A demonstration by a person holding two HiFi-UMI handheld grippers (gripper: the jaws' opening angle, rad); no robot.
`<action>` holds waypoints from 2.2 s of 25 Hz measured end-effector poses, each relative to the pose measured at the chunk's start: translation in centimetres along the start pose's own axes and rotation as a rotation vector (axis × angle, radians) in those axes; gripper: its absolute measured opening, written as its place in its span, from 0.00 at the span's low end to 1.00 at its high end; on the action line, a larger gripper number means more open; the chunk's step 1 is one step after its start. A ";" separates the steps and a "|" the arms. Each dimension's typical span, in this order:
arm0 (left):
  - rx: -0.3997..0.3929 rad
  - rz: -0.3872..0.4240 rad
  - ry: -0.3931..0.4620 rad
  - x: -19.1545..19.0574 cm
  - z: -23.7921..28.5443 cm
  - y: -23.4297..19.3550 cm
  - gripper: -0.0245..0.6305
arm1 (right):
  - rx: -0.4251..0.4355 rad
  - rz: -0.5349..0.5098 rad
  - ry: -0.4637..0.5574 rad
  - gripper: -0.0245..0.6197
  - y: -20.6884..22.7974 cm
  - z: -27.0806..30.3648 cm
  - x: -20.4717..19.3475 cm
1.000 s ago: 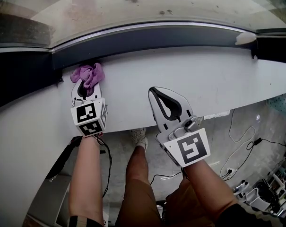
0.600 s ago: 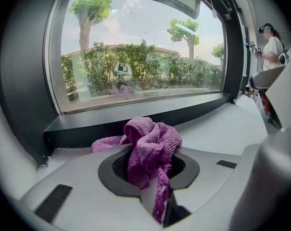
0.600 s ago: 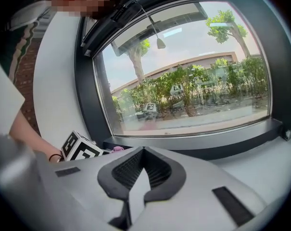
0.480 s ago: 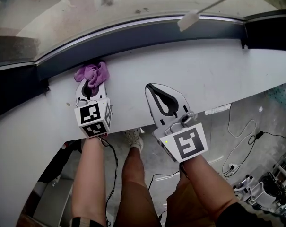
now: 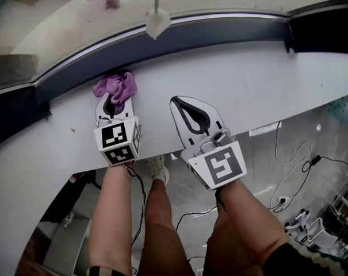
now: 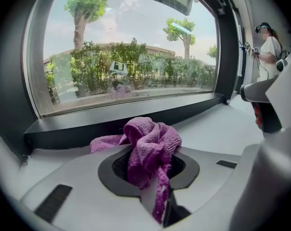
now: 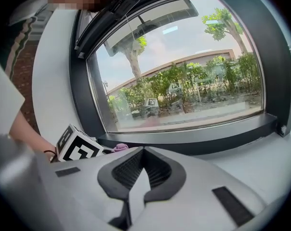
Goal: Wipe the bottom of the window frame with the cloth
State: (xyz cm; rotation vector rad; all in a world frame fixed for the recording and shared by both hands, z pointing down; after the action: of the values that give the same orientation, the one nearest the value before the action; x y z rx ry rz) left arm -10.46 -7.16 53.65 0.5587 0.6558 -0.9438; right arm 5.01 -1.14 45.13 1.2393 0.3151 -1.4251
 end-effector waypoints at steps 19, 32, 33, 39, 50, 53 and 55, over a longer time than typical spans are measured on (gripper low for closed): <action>-0.044 0.023 -0.008 4.4 3.2 8.3 0.19 | -0.019 0.061 0.021 0.06 7.0 -2.5 1.3; -0.083 0.027 0.011 7.7 5.6 14.3 0.19 | -0.085 0.075 0.020 0.06 13.9 -6.6 1.9; -0.090 0.033 0.014 8.0 5.8 14.9 0.19 | -0.087 0.075 0.021 0.06 14.4 -6.9 1.9; -0.144 0.074 0.032 9.7 6.9 18.9 0.19 | -0.101 0.061 0.027 0.06 17.2 -8.4 2.1; -0.225 0.112 0.038 12.6 9.0 24.8 0.19 | -0.130 0.070 0.040 0.06 21.5 -10.8 2.8; -0.225 0.118 0.041 13.4 9.7 26.2 0.19 | -0.148 0.078 0.042 0.06 23.6 -11.8 2.9; -0.232 0.116 0.045 13.9 10.1 27.3 0.19 | -0.157 0.079 0.040 0.06 24.8 -12.4 3.0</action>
State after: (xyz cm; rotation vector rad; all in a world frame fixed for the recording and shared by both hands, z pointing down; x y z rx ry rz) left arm 21.76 -8.72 54.51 0.4078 0.7543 -0.7362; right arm 32.64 -0.71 48.74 1.1405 0.3942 -1.2845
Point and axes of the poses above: the fingertips, and each gripper's own axes: z forward along the fingers, y to its right, x out of its top, the point moved 4 cm from there along -z, backward along the fingers, and after that the axes turned 11 degrees about z, right-handed, at the moved point
